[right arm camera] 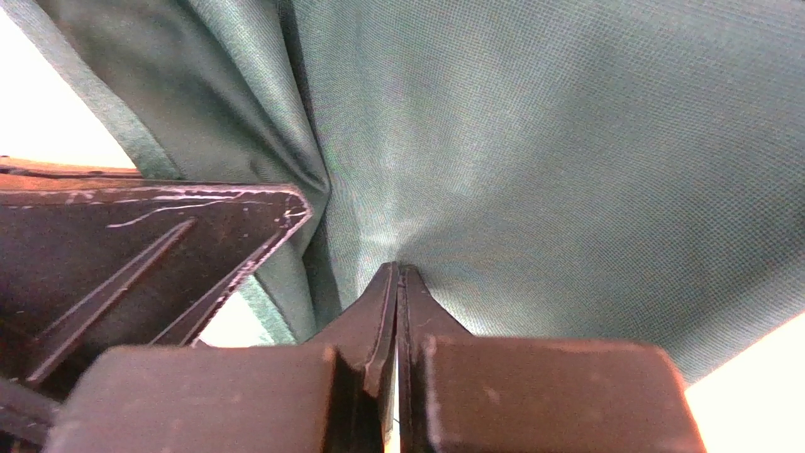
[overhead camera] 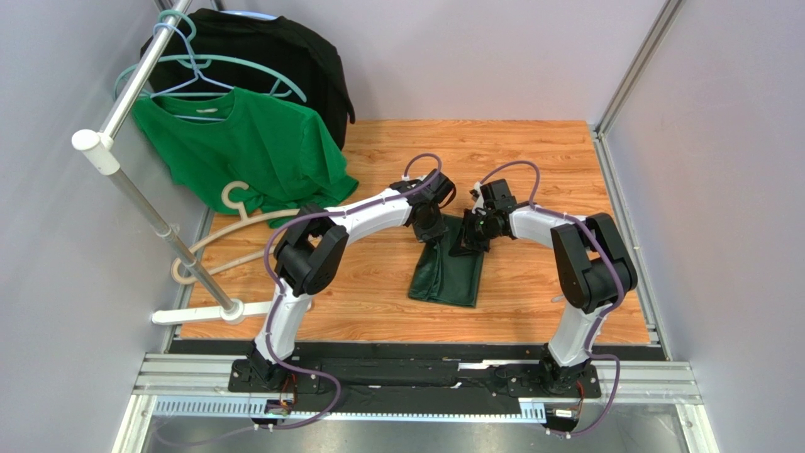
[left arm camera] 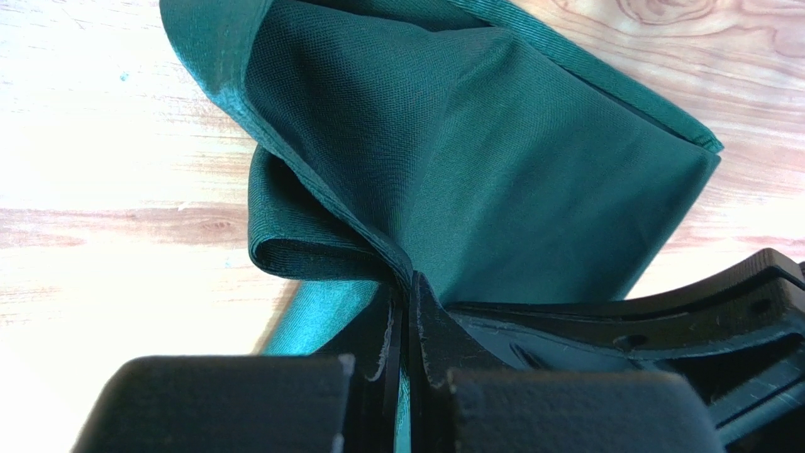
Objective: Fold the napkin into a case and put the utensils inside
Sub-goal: Fold the lower triangle-folded napkin at the center of the board.
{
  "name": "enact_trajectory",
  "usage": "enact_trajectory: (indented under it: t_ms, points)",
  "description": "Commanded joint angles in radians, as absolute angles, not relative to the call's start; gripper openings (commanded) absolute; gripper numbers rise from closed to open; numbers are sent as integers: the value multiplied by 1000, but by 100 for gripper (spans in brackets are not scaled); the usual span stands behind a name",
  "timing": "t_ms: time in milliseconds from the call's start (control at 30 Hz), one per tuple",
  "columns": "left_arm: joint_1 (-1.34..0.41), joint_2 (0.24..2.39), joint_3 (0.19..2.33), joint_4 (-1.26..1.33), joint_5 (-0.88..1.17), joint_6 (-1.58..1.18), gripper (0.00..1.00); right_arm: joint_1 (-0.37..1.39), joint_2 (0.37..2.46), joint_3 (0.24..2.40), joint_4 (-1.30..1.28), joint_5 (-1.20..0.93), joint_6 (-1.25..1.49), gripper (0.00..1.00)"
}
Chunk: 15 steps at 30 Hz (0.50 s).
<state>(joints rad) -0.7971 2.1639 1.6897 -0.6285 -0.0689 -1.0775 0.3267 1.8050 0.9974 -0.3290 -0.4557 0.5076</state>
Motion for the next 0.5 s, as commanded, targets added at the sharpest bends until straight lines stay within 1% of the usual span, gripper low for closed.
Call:
enact_trajectory:
  t_ms: [0,267,400,467]
  points:
    - [-814,2164,1729,-626,-115,-1101,0,328,1832,1005,-313,-448,488,0]
    - [-841,2163,1726,-588,-189,-1106,0,327,1839,1019,-331,-446,477,0]
    - [-844,2175,1707,-554,-204,-1088,0,319,1803,1011,-344,-462,471,0]
    - [-844,2181,1698,-548,-213,-1083,0,319,1761,1003,-351,-466,477,3]
